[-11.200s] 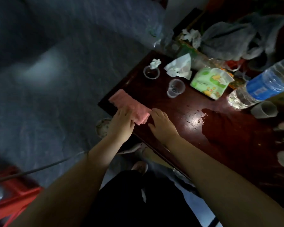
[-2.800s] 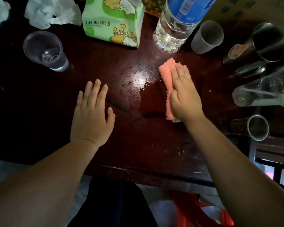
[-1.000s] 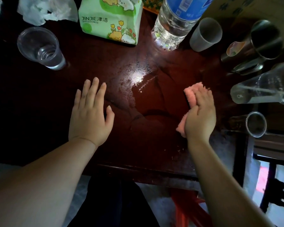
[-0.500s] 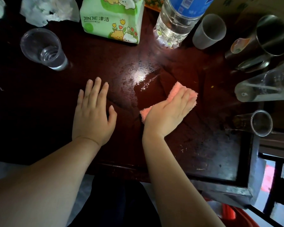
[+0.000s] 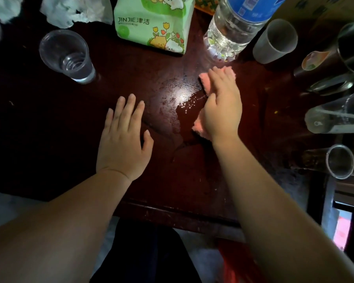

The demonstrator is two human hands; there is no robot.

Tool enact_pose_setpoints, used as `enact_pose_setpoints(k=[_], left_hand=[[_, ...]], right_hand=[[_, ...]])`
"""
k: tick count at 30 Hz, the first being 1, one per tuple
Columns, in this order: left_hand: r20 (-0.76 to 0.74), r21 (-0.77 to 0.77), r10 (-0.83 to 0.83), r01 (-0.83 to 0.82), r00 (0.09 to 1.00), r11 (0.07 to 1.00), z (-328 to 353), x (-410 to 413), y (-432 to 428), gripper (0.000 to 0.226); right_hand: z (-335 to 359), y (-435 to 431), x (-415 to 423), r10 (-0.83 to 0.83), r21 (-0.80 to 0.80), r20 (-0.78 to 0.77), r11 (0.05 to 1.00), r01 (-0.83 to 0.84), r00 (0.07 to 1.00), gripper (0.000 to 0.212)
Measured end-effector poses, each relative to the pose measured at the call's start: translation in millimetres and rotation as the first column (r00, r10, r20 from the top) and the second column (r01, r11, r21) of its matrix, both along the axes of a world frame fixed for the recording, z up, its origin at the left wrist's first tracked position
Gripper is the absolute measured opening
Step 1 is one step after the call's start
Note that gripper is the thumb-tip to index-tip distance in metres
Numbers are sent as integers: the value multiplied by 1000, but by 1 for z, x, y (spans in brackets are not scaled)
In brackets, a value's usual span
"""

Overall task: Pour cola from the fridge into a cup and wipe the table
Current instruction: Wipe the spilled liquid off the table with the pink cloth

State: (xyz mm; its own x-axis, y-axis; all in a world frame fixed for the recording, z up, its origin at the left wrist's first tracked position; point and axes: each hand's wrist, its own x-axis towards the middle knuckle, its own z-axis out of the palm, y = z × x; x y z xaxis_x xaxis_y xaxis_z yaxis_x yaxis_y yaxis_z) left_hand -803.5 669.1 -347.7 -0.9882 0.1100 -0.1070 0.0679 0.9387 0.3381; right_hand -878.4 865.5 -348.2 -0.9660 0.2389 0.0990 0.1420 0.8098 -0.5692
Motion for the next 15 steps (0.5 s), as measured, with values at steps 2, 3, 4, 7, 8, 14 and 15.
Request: enact_pose_setpoints(k=[2,3,4,7,8,14,15], left_hand=[[4,-9,3,-3,1000,1000,0,0,0,59],[3,-13,4,-4,1000,1000,0,-1,0,59],[1,-17,1,-1,1000,1000,0,-1,0,59],[-4,-19,-4,4,1000,1000,0,0,0,58],[-4,-16,-3,3,1000,1000,0,0,-1,58],[-5,-17,-10,9,1000,1000,0,-1,-1,58],[-4,-13,-7,7,1000,1000,0,0,-1,58]], right_hand=[[1,6,-5,190,3,14,982,-190,982,64],[3,8,-8,284,2,21,959,-284,959,64],[5,10,-10,375,2,27,927,-376,926,64],[9,10,-15,619,25,49,784,-620,784,65],[10,10,-14,685,51,55,725,-687,726,65],[12,15,-16,829,169,185,503,-848,528,59],[13,14,-11,794,205,179,547,-812,581,57]])
